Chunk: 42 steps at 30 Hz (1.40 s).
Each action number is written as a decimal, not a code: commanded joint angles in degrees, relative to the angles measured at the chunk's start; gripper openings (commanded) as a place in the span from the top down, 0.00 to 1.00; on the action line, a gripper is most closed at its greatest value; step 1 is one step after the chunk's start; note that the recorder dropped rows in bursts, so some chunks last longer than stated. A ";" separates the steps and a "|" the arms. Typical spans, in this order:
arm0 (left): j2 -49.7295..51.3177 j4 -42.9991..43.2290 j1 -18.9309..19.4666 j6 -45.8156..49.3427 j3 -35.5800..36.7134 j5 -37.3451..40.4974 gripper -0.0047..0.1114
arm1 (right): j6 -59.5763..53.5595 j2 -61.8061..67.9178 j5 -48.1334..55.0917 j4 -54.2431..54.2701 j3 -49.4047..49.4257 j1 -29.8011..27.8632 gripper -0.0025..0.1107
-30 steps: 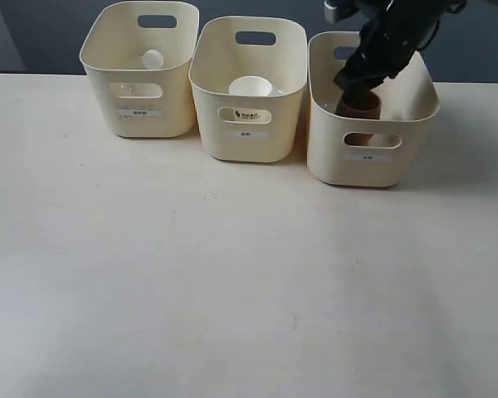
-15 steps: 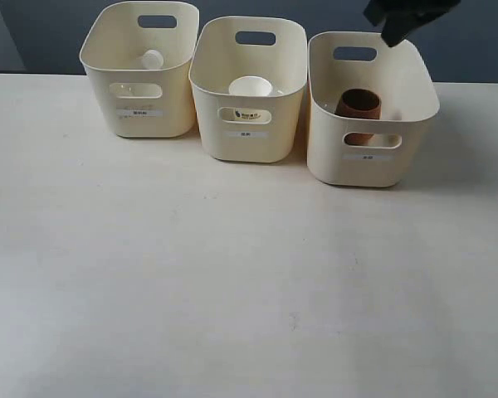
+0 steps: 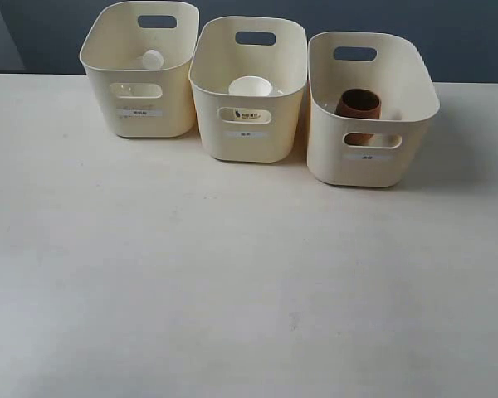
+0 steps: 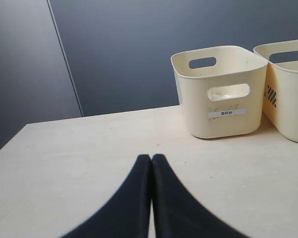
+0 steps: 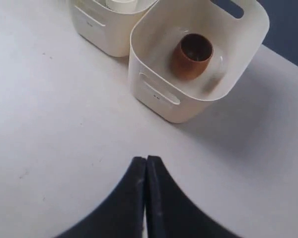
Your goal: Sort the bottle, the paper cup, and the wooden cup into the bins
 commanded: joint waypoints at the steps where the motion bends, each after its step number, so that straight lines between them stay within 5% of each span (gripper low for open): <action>1: -0.28 0.00 0.03 -0.08 0.10 -0.40 0.96 | 0.49 -10.14 -3.43 0.34 7.75 -0.38 0.98; 8: -0.28 0.00 0.03 -0.08 0.10 -0.40 0.96 | 2.36 -25.18 -5.78 2.35 16.97 -0.38 0.98; 18: -0.28 0.00 0.03 -0.08 0.10 -0.40 0.96 | 6.65 -37.65 -6.13 3.44 17.74 -0.38 0.98; 42: -0.28 0.00 0.03 -0.08 0.10 -0.40 0.96 | 14.29 -51.66 3.91 18.28 17.64 0.09 0.98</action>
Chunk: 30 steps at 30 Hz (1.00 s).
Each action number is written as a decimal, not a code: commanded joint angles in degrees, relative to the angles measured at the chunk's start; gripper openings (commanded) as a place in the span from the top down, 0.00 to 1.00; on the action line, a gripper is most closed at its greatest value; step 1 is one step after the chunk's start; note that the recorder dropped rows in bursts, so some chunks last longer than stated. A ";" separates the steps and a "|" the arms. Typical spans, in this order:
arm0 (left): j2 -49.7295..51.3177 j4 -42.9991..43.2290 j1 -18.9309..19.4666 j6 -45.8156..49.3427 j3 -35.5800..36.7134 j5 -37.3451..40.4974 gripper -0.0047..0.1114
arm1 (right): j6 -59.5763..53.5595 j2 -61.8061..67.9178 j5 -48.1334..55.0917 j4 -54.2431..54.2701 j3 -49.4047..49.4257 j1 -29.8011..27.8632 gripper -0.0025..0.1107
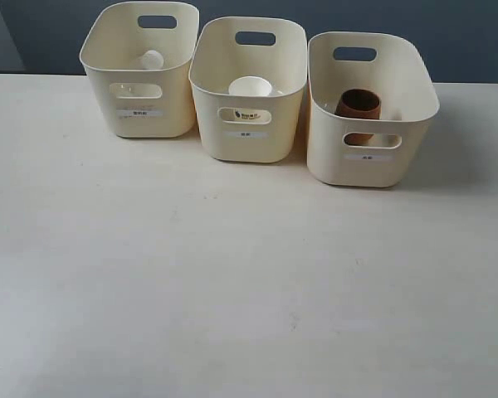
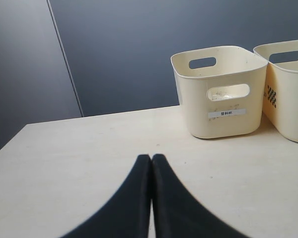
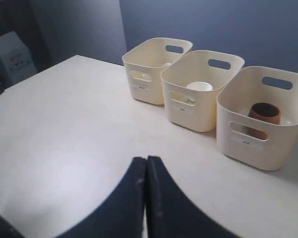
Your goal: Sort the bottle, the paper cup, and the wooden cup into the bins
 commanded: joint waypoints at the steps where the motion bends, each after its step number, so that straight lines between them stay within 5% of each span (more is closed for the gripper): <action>1: -0.28 0.00 0.03 -0.08 0.10 -0.40 0.96 | 0.62 -0.37 0.12 0.88 0.13 0.09 0.98; 14: -0.28 0.00 0.03 -0.08 0.10 -0.40 0.96 | -5.01 -6.34 -6.32 -0.17 1.72 -0.77 0.98; 18: -0.28 0.00 0.03 -0.08 0.10 -0.40 0.96 | -14.26 -6.34 -14.81 5.33 4.36 -4.65 0.98; 30: -0.28 0.00 0.03 -0.08 0.10 -0.40 0.96 | -19.36 -6.34 -43.96 12.25 29.36 -10.97 0.98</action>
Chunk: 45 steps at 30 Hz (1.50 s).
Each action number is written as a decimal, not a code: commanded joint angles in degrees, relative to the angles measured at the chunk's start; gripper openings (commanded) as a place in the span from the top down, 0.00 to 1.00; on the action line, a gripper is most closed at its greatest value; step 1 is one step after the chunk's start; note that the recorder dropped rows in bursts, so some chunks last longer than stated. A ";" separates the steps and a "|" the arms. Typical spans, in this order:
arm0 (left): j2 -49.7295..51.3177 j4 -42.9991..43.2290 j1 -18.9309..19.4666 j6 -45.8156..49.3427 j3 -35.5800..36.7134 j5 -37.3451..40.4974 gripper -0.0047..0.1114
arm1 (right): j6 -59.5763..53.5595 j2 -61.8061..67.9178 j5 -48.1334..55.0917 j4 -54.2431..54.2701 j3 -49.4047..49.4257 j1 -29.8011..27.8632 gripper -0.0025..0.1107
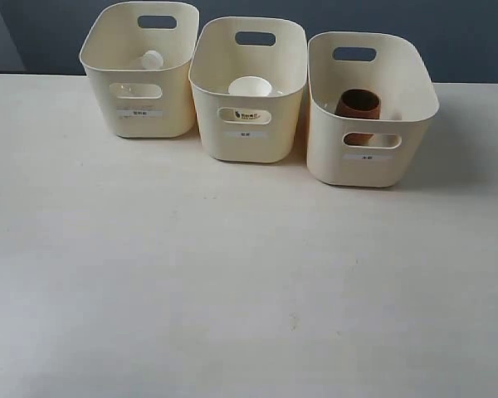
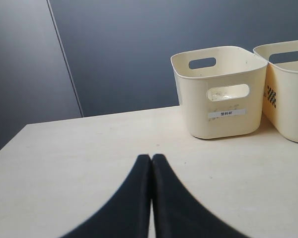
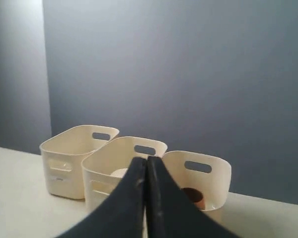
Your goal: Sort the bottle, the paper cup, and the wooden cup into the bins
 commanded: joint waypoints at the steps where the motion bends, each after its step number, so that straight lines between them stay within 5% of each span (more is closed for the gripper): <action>1: -0.28 0.00 0.03 -0.08 0.10 -0.40 0.96 | -1.97 -0.23 -11.35 2.26 9.34 -0.91 0.98; 8: -0.28 0.00 0.03 -0.08 0.10 -0.40 0.96 | -1.97 -0.23 -22.61 1.94 19.28 -0.91 0.98; 26: -0.28 0.00 0.03 -0.08 0.10 -0.40 0.96 | -6.67 -0.23 -24.70 2.70 21.78 -0.91 0.98; 35: -0.28 0.00 0.03 -0.08 0.10 -0.40 0.96 | 32.95 -0.23 -30.79 -34.51 25.34 -0.80 0.98; 45: -0.28 0.00 0.03 -0.08 0.10 -0.40 0.96 | 35.62 -0.23 -30.03 -38.47 27.77 -0.80 0.98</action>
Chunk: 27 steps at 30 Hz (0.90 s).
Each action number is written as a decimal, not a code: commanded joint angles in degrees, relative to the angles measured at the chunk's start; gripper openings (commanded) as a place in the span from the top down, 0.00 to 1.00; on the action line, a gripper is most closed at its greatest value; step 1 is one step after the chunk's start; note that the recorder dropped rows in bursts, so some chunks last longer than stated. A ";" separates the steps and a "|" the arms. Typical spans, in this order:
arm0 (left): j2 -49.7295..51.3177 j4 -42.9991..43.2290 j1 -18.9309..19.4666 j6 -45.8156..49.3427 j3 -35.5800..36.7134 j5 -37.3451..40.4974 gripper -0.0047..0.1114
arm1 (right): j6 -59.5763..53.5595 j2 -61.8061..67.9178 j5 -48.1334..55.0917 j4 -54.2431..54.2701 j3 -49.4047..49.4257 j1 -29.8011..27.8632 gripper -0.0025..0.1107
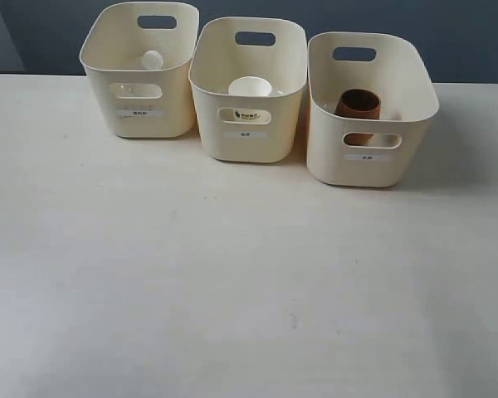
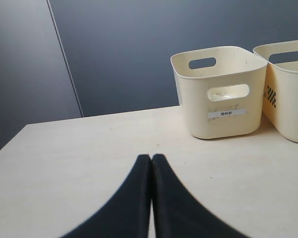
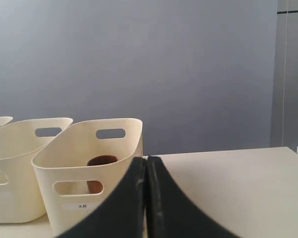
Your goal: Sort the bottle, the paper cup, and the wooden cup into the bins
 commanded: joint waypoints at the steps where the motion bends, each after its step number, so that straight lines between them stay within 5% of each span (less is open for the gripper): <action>1: -0.28 0.00 0.03 -0.08 0.10 -0.40 0.96 | 0.54 -0.26 1.24 -2.06 0.43 -0.20 0.98; 27: -0.28 0.00 0.03 -0.08 0.10 -0.40 0.96 | 5.00 -0.26 1.48 -9.91 0.43 -0.20 0.98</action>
